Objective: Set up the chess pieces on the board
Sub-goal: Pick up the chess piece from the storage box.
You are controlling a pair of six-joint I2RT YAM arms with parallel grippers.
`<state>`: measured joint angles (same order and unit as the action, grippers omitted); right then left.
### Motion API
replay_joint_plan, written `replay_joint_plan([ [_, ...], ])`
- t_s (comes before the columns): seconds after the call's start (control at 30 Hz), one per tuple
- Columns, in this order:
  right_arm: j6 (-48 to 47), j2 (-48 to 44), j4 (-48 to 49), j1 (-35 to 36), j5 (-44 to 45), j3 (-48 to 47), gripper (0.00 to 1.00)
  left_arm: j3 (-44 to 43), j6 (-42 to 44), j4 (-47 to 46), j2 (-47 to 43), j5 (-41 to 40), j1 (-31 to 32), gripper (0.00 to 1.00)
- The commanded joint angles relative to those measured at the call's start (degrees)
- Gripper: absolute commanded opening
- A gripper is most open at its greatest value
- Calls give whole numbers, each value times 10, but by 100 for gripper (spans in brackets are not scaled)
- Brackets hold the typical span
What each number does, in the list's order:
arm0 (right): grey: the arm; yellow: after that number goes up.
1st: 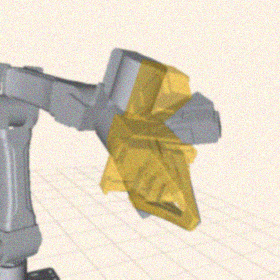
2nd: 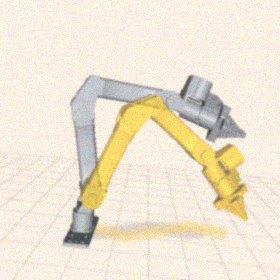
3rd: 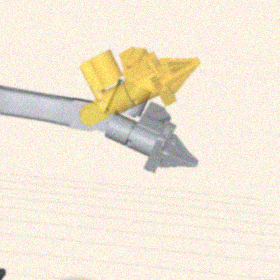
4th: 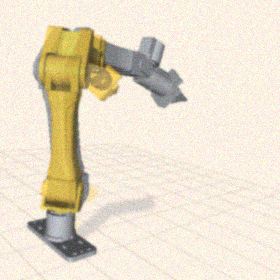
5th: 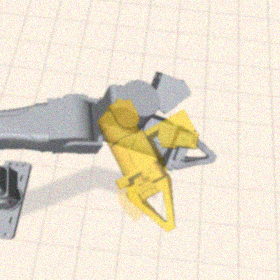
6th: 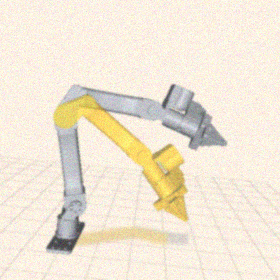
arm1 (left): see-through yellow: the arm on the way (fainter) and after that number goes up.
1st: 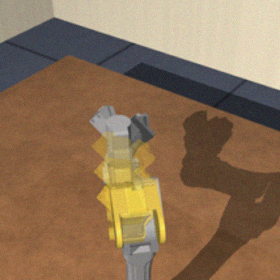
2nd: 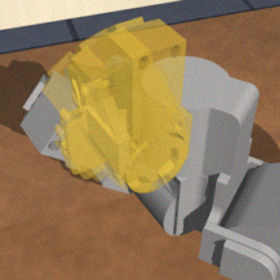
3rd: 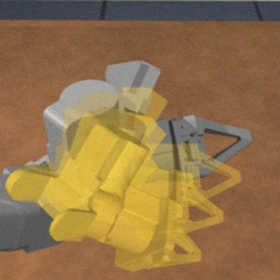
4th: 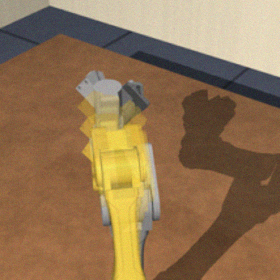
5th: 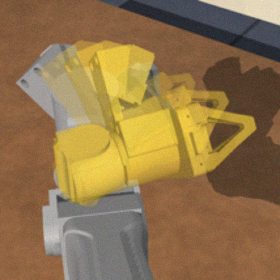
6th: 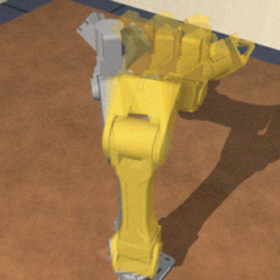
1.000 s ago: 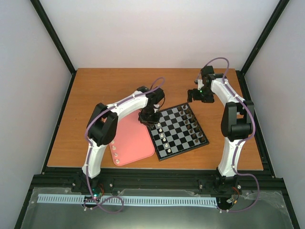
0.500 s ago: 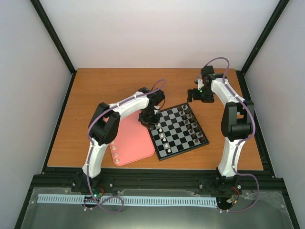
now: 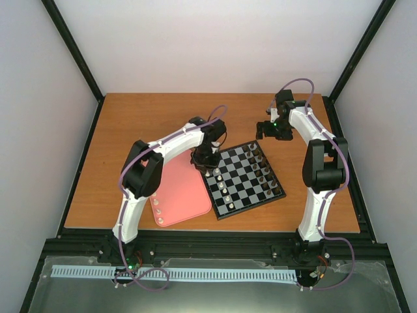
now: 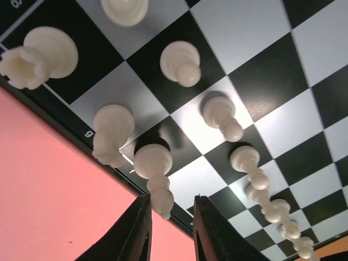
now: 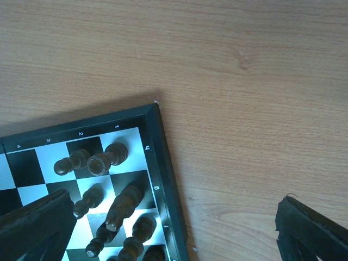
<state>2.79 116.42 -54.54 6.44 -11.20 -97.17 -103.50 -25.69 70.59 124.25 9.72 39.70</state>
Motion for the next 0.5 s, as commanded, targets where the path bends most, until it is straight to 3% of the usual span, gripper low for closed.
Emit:
replay_joint_plan([
  [0.0,-5,-16,3,-5,-4,4,100,-35,2,18,-6,17,6,25],
  [0.17,-5,-18,2,-5,-7,3,100,-28,8,30,-37,14,6,34],
  [0.47,-5,-24,2,-5,-8,5,100,45,0,29,-107,-11,5,35],
])
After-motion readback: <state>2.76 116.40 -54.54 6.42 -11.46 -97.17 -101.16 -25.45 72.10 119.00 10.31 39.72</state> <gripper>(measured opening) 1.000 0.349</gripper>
